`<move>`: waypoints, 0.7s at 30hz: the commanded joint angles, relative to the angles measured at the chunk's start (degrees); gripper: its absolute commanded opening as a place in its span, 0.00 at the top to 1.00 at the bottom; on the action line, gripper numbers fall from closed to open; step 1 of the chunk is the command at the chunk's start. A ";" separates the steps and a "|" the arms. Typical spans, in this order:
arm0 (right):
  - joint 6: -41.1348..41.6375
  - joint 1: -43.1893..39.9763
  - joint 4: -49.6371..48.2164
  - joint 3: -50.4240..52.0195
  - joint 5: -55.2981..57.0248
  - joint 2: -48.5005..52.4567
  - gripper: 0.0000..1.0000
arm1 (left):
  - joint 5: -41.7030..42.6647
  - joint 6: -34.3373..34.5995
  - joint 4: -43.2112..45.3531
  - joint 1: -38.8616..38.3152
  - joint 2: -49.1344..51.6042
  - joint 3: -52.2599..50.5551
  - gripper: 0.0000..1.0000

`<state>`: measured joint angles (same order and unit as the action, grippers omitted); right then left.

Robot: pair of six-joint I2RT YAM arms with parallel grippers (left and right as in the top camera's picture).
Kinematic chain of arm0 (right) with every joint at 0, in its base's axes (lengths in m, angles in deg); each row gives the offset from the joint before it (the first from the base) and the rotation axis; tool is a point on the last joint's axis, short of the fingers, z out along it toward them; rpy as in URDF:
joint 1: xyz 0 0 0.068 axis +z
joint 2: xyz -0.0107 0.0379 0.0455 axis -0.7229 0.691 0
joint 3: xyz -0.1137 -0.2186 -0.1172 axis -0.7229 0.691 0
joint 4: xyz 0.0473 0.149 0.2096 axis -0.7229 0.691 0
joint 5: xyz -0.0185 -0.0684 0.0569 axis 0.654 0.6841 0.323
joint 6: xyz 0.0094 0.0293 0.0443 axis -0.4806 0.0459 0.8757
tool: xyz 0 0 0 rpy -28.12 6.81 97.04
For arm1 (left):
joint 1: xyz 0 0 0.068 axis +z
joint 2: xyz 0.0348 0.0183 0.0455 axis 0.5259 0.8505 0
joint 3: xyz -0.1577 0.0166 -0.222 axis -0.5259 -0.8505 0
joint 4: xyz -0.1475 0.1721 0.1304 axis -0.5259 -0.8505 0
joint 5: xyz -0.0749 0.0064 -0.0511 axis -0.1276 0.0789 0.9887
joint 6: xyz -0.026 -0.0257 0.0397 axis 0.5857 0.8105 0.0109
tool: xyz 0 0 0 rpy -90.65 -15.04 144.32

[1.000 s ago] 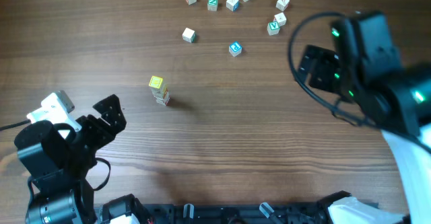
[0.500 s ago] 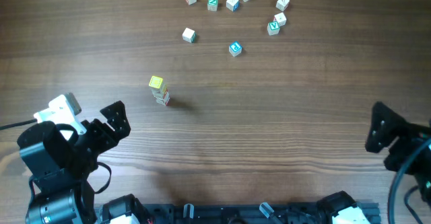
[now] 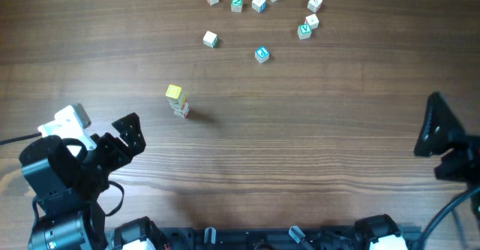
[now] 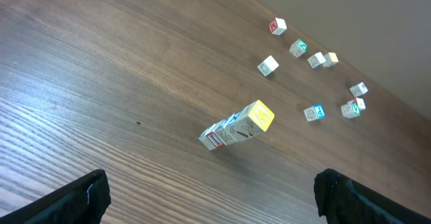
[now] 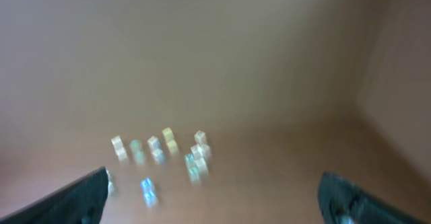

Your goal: Form a tower

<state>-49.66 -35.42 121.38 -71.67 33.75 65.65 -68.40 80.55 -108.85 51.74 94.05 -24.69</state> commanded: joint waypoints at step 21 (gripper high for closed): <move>7.02 -11.39 -55.34 87.45 -11.06 -38.60 0.00 | 0.70 -0.94 0.17 0.09 -0.28 0.11 0.00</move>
<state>-41.72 -46.50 66.11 15.72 22.16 27.25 -68.40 80.55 -108.83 51.74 94.02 -24.69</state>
